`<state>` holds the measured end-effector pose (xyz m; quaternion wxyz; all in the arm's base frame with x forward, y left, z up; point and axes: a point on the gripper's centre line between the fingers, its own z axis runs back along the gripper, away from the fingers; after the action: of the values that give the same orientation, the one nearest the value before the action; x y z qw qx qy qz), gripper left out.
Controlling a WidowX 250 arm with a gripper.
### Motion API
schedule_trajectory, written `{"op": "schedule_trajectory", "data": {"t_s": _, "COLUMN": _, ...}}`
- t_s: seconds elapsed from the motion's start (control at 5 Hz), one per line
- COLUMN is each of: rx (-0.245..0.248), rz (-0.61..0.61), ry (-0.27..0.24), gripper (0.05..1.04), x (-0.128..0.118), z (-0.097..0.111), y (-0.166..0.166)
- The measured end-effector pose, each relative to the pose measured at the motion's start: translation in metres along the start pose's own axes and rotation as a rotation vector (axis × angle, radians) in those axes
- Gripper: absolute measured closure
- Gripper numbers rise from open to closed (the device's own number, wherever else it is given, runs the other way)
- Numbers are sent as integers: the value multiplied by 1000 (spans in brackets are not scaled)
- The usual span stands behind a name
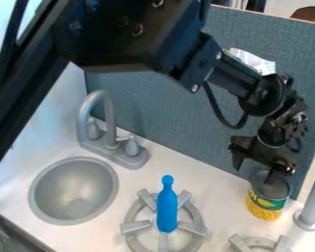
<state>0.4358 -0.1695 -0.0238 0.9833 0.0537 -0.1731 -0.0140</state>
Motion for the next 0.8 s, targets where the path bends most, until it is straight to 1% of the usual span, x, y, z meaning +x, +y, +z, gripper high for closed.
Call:
{"op": "schedule_trajectory", "data": {"t_s": 0.2, "rx": 53, "rz": 43, "ry": -13, "gripper": 83, "x": -1, "z": -11, "y": 6}}
{"op": "schedule_trajectory", "data": {"t_s": 0.4, "rx": 69, "rz": 93, "ry": -79, "gripper": 83, "x": 2, "z": -12, "y": 0}}
{"op": "schedule_trajectory", "data": {"t_s": 0.6, "rx": 98, "rz": 192, "ry": -102, "gripper": 83, "x": -9, "z": -18, "y": -7}}
{"op": "schedule_trajectory", "data": {"t_s": 0.8, "rx": 118, "rz": 246, "ry": -88, "gripper": 83, "x": -16, "z": -21, "y": -10}}
